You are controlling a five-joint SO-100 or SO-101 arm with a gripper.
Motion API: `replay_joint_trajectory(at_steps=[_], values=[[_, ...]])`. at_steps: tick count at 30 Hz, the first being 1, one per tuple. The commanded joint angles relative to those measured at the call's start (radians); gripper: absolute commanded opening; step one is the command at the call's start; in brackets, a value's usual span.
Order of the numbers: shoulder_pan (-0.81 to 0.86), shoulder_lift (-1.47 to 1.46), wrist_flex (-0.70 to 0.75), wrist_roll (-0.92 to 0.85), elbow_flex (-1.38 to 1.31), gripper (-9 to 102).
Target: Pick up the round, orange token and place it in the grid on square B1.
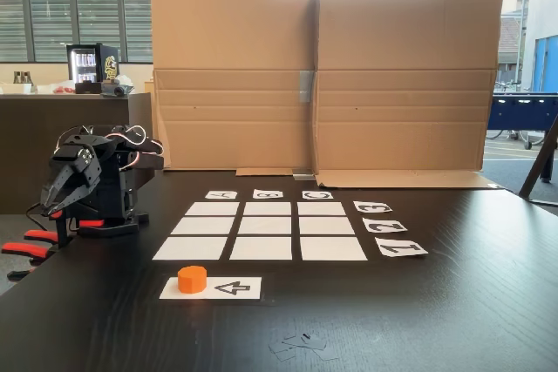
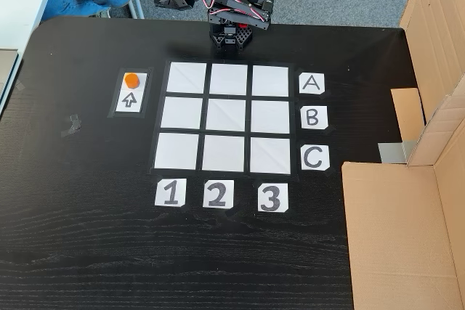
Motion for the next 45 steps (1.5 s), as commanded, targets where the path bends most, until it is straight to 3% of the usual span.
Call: replay_joint_trajectory(at_steps=[1,30,42,45], values=[[0.044,0.006,0.005,0.006,-0.011,0],[0.023,-0.014,0.026,0.006,-0.025,0],[-0.011,-0.359,0.077,-0.034,-0.328,0],[-0.018,-0.495,0.150,-0.058,-0.474,0]])
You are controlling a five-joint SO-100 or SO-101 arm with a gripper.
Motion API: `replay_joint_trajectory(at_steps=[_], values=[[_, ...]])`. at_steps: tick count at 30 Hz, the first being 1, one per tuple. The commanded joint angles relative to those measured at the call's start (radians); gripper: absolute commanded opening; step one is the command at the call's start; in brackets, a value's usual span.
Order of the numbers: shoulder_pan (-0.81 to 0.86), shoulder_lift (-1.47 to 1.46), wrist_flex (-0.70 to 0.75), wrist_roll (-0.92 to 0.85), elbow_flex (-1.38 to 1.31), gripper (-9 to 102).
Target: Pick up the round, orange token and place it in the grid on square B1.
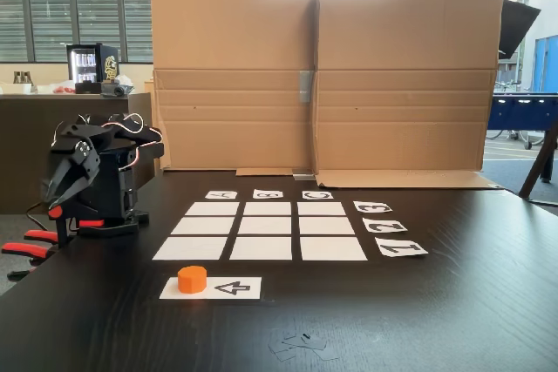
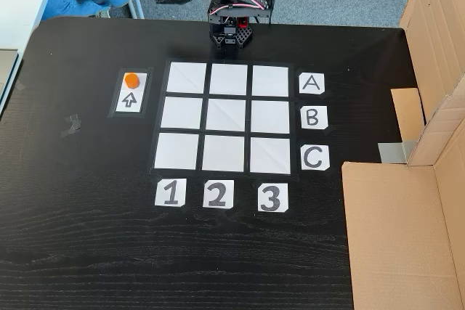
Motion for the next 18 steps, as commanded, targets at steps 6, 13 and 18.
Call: replay_joint_trajectory(at_steps=[6,13,18], values=[[-0.025,-0.353,0.249,-0.080,-0.457,0],[-0.046,-0.598,0.430,-0.086,-0.798,0],[-0.080,-0.765,0.541,-0.155,-0.996,0]])
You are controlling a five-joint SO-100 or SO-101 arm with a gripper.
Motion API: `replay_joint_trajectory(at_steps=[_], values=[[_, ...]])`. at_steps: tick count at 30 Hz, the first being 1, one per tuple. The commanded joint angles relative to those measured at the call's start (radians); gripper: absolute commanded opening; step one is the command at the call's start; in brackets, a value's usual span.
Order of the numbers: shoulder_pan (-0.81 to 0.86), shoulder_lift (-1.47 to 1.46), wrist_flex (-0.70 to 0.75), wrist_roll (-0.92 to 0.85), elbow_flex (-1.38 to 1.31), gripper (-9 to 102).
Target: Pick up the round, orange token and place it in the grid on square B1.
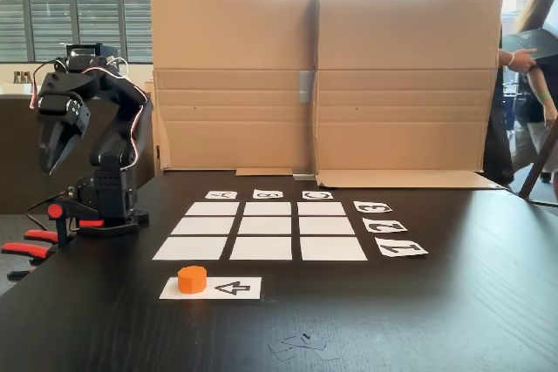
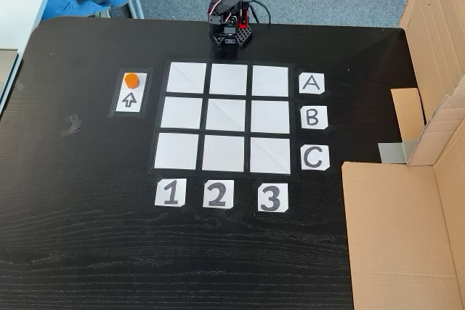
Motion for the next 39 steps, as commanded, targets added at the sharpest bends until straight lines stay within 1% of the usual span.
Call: replay_joint_trajectory(at_steps=[1,4,5,7,9,10,13,17,21,30,39], values=[[-0.032,-0.133,0.081,-0.063,-0.173,0],[-0.074,-0.213,0.123,-0.092,-0.232,1],[-0.092,-0.235,0.133,-0.103,-0.242,4],[-0.127,-0.267,0.140,-0.121,-0.255,17],[-0.169,-0.287,0.147,-0.155,-0.256,25],[-0.184,-0.295,0.149,-0.175,-0.256,27],[-0.224,-0.304,0.150,-0.227,-0.249,29],[-0.256,-0.334,0.152,-0.227,-0.245,41],[-0.270,-0.383,0.153,-0.227,-0.245,45],[-0.295,-0.534,0.158,-0.225,-0.267,45],[-0.345,-0.640,0.158,-0.221,-0.373,45]])
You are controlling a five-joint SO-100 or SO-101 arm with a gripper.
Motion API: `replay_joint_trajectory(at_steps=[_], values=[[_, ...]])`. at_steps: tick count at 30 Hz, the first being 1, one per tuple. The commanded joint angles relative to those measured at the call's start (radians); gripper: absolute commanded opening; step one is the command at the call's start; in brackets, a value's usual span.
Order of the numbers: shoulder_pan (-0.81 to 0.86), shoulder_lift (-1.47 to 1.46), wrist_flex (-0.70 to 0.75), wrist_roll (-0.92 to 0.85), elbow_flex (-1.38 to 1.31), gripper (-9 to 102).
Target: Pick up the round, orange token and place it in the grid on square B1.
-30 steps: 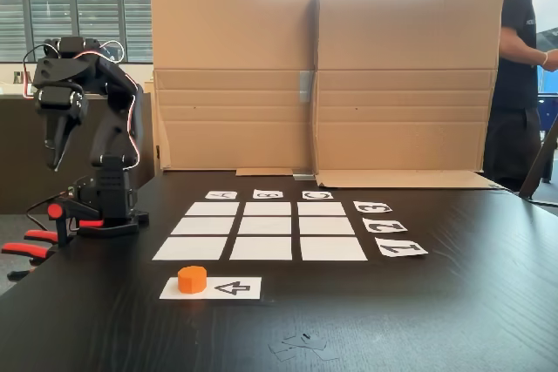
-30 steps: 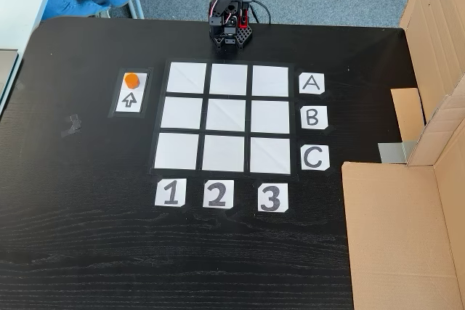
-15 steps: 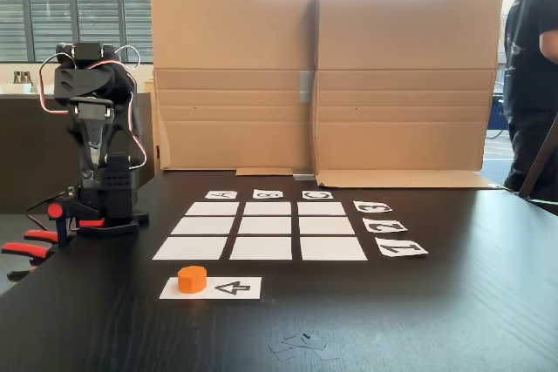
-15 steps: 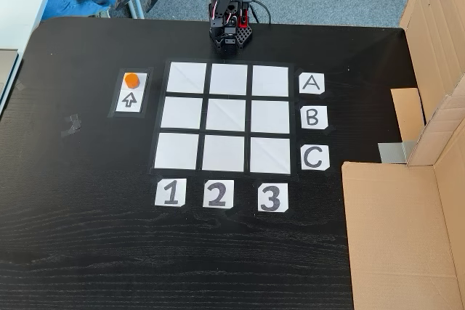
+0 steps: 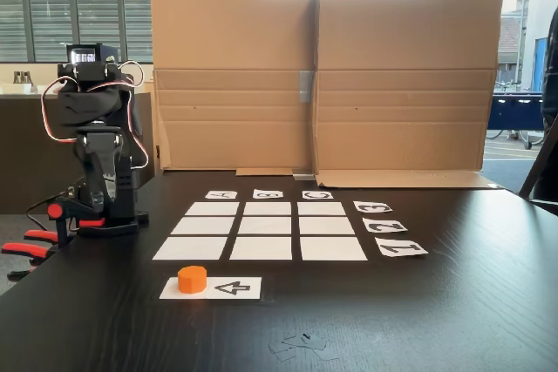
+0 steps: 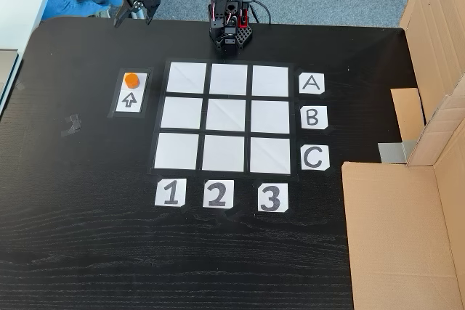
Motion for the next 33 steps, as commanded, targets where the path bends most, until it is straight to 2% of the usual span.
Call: replay_joint_trajectory(at_steps=[1,9,12,33], values=[[-0.025,-0.026,0.003,-0.002,-0.067,45],[-0.141,-0.094,0.003,0.000,-0.123,45],[-0.164,-0.137,0.003,0.018,-0.138,52],[-0.264,-0.488,-0.020,0.112,-0.348,52]])
